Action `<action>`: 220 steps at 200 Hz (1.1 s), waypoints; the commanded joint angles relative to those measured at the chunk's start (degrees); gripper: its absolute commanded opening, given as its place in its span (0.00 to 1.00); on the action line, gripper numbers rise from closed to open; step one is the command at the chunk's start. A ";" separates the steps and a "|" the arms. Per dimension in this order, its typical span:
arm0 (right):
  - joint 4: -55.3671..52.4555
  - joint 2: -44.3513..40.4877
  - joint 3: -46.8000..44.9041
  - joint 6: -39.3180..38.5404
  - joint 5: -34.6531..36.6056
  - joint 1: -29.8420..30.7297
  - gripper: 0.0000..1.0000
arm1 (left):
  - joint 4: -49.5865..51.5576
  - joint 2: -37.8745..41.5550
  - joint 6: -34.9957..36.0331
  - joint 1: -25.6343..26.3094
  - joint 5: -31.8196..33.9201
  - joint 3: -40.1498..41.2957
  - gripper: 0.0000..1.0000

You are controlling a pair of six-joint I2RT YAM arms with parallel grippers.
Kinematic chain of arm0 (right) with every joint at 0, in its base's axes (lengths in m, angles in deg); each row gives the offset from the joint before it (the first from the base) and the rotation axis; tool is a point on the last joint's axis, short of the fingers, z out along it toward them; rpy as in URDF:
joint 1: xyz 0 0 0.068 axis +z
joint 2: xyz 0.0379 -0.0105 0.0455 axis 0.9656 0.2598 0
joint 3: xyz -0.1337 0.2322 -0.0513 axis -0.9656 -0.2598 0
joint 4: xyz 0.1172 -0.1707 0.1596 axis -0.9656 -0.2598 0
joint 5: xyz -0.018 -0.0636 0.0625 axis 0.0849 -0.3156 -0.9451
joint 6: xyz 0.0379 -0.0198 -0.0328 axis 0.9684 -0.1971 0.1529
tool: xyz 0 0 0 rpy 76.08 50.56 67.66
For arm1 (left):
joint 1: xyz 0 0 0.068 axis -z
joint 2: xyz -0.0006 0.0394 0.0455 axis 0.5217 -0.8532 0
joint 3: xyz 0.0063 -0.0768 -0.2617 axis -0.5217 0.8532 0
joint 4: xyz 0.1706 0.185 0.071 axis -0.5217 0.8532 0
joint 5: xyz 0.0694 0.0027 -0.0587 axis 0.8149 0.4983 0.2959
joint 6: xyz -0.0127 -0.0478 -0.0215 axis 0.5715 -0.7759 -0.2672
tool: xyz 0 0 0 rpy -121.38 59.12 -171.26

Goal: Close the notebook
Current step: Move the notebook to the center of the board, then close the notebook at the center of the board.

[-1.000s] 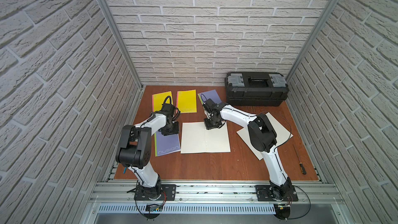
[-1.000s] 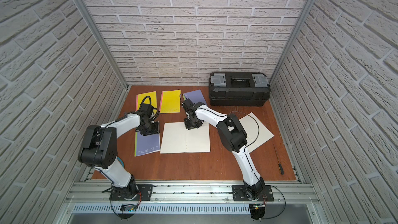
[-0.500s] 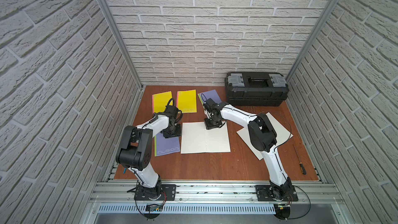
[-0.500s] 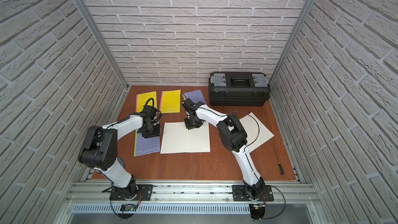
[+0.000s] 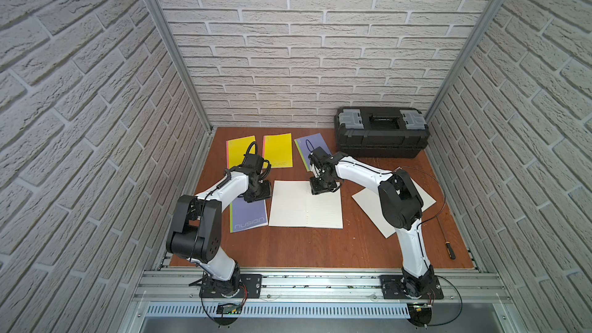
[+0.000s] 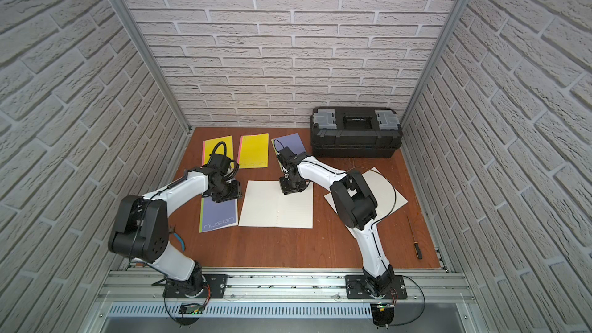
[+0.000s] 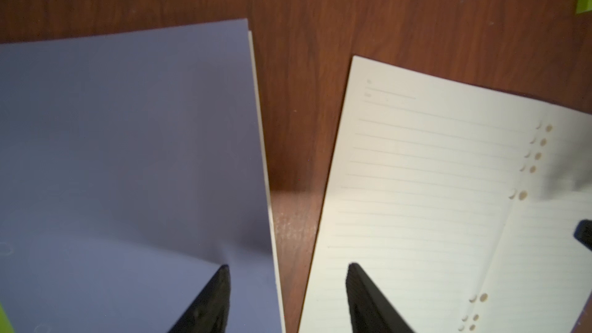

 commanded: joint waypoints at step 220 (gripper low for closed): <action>4.19 -8.16 -18.26 5.85 7.66 6.44 0.32 | -10.72 -1.04 -2.41 2.52 -2.27 5.12 0.60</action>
